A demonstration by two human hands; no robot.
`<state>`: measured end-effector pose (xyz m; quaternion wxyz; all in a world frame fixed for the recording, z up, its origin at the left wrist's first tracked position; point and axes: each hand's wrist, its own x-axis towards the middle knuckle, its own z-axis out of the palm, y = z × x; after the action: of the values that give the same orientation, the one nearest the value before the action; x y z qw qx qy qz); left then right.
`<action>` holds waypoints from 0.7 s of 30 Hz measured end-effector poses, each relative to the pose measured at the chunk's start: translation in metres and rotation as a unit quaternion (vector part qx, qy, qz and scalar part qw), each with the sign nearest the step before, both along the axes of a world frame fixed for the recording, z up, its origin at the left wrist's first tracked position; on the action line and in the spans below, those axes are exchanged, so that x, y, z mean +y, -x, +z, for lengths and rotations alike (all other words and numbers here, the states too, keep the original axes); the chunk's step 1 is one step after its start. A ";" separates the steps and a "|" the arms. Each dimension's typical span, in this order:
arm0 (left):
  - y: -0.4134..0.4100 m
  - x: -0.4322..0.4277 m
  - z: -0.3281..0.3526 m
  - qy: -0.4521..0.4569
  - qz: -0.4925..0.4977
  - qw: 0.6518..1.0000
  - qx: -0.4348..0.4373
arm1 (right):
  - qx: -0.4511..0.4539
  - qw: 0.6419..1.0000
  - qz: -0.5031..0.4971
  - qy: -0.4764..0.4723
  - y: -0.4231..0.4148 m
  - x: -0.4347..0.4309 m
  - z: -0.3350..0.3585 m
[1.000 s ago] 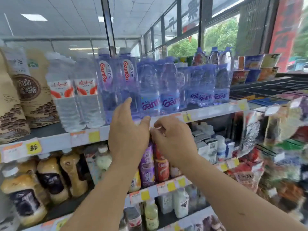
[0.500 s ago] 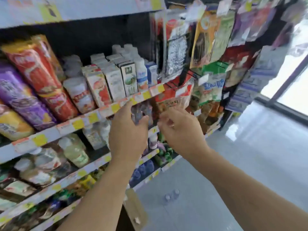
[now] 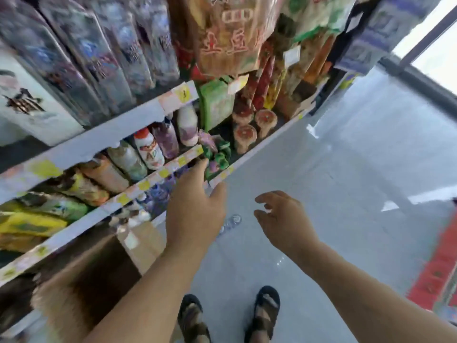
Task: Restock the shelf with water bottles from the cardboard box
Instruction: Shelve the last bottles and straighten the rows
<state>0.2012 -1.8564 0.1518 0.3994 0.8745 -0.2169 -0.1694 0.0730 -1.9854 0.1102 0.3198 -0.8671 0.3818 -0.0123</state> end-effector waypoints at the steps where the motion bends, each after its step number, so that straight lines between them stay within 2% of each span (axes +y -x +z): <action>1: 0.000 0.000 -0.027 -0.007 0.001 1.000 0.010 | 0.010 1.000 -0.001 -0.006 -0.001 -0.004 -0.032; 8: 0.010 -0.003 -0.214 -0.026 0.032 0.998 0.056 | 0.074 0.997 0.018 -0.030 -0.016 -0.029 -0.260; 13: 0.011 -0.007 -0.320 -0.035 0.051 0.995 0.073 | 0.100 0.994 0.050 -0.013 -0.031 -0.044 -0.394; 17: 0.002 -0.011 -0.370 -0.035 0.064 0.995 0.071 | 0.127 0.990 0.061 -0.005 -0.036 -0.047 -0.457; 21: -0.004 -0.015 -0.382 -0.045 0.065 0.994 0.074 | 0.124 0.990 0.071 0.018 -0.040 -0.053 -0.472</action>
<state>0.2051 -1.8718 -0.2301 0.3849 0.8888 -0.1217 -0.2171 0.1127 -2.0380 -0.3618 0.2541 -0.8925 0.3557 0.1109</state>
